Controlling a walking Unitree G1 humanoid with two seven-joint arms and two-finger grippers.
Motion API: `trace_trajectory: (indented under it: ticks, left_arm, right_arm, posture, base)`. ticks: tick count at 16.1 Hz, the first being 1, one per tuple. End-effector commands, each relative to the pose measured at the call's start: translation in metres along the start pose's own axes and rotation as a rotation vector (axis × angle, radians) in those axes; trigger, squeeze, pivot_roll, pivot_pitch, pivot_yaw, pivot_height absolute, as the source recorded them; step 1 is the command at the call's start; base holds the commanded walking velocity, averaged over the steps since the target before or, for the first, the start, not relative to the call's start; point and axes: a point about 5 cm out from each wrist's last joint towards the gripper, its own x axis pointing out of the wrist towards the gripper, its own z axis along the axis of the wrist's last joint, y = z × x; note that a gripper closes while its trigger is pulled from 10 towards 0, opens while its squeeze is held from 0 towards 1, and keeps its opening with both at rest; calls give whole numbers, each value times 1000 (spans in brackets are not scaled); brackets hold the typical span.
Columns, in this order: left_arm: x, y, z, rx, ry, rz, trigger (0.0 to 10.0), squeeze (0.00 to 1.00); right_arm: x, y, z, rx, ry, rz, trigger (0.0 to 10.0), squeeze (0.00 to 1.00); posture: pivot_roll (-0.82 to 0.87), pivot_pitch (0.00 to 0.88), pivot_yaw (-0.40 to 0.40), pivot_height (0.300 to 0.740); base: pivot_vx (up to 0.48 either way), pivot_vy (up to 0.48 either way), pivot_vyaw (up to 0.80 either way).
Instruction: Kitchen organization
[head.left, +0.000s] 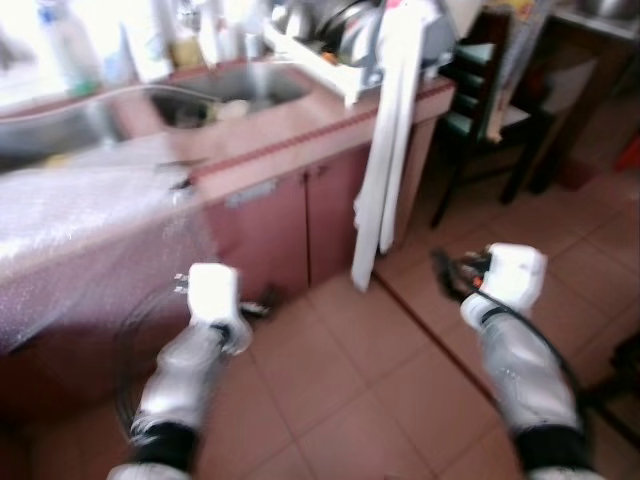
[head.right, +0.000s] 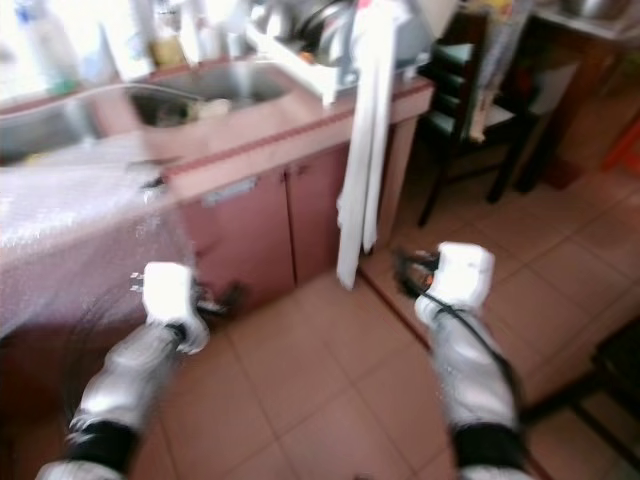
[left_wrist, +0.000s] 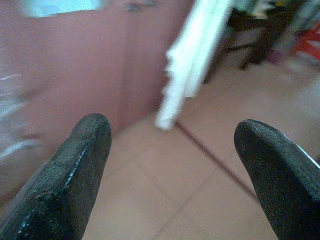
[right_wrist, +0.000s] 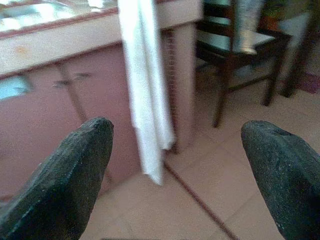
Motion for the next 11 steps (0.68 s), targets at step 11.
trace_trajectory:
  ticks: [11]
  left_arm:
    - [-3, 7, -1, 6, 6, 23, 10000, 0]
  right_arm:
    - [5, 11, 3, 11, -11, 27, 10000, 0]
  posture:
    - [-69, 41, 12, 740]
  base:
    - [326, 0, -513]
